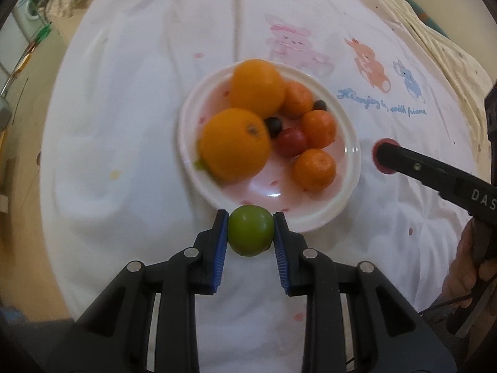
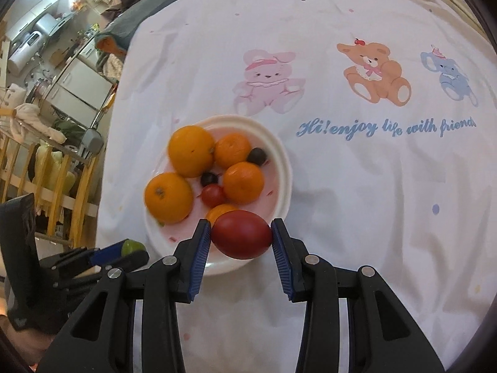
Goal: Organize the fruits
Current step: 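Carry the lime and red tomato over the plate with both tools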
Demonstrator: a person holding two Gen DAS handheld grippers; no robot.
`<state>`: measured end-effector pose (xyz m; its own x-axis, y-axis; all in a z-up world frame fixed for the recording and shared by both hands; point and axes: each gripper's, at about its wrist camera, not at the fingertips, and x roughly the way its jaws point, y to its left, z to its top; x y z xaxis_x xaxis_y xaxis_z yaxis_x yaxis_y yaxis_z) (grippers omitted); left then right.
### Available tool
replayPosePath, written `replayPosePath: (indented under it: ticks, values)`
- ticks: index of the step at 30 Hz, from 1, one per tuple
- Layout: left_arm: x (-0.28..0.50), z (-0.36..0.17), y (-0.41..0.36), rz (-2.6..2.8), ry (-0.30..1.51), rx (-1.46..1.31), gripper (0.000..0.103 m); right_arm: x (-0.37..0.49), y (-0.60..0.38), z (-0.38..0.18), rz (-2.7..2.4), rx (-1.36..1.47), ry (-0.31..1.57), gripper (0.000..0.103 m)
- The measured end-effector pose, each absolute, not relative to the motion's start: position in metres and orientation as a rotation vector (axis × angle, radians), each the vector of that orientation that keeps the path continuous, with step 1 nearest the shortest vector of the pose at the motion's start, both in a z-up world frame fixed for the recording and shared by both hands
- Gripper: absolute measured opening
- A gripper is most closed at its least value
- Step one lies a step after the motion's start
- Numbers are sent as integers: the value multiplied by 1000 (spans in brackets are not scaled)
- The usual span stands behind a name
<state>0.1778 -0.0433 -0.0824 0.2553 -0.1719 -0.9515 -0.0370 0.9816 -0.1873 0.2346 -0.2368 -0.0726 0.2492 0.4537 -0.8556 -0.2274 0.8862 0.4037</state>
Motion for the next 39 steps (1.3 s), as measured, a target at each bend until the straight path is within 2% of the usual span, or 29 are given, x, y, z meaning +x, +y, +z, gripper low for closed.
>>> replayPosePath:
  ticks: [22, 31, 33, 34, 36, 37, 39]
  values:
    - [195, -110, -61, -140, 1329, -248, 25, 258, -229, -111, 486, 262, 1339, 42]
    - [195, -111, -60, -153, 1327, -242, 26, 258, -231, -111, 473, 268, 1330, 44]
    - [195, -110, -60, -152, 1323, -235, 39, 258, -233, -110, 473, 276, 1330, 45]
    - [195, -109, -60, -158, 1313, -238, 45, 258, -234, -110, 473, 281, 1331, 49]
    - [195, -106, -62, -162, 1298, -236, 74, 259, -235, -108, 476, 299, 1322, 62]
    - [195, -102, -63, -167, 1290, -224, 77, 259, -236, -106, 476, 305, 1312, 67]
    - [194, -100, -66, -168, 1290, -197, 79, 260, -237, -100, 480, 301, 1289, 70]
